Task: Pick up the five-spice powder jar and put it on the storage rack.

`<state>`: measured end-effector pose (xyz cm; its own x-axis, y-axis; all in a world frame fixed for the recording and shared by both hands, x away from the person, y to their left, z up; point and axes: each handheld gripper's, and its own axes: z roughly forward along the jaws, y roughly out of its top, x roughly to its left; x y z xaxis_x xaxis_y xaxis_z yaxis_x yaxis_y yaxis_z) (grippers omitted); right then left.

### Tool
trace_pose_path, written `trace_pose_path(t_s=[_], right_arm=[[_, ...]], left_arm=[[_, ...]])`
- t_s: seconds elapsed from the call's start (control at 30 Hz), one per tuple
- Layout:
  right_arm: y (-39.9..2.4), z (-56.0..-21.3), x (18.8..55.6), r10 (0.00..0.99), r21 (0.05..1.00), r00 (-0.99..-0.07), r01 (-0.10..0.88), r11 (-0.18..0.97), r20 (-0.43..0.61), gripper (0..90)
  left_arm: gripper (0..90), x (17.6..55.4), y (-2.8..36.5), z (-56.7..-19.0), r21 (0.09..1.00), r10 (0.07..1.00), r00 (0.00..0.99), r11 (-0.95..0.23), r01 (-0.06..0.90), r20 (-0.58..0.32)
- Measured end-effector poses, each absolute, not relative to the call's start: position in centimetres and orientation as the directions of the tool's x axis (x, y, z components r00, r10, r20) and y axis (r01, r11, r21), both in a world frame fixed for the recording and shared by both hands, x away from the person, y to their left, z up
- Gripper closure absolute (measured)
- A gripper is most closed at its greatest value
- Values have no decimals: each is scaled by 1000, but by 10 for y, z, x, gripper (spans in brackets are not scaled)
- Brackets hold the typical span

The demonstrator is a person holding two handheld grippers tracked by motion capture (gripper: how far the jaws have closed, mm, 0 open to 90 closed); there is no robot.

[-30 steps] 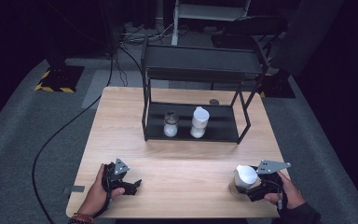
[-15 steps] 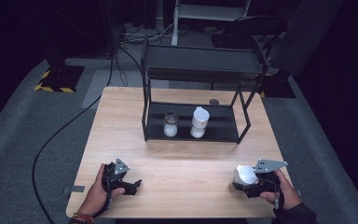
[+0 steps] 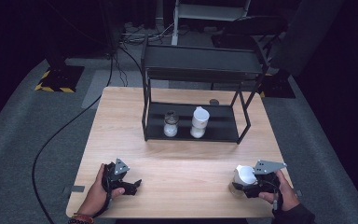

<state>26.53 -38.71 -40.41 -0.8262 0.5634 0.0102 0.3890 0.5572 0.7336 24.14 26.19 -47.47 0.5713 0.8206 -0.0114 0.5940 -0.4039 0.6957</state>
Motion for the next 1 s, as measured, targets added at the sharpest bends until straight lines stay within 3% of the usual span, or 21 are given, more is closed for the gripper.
trace_pose_path(t_s=[1.0], right_arm=[[-378,-394,258,592,732,-806,395,555,-14,300]], left_arm=[[6,241,262,-475,696,821,571,-404,594,-11]])
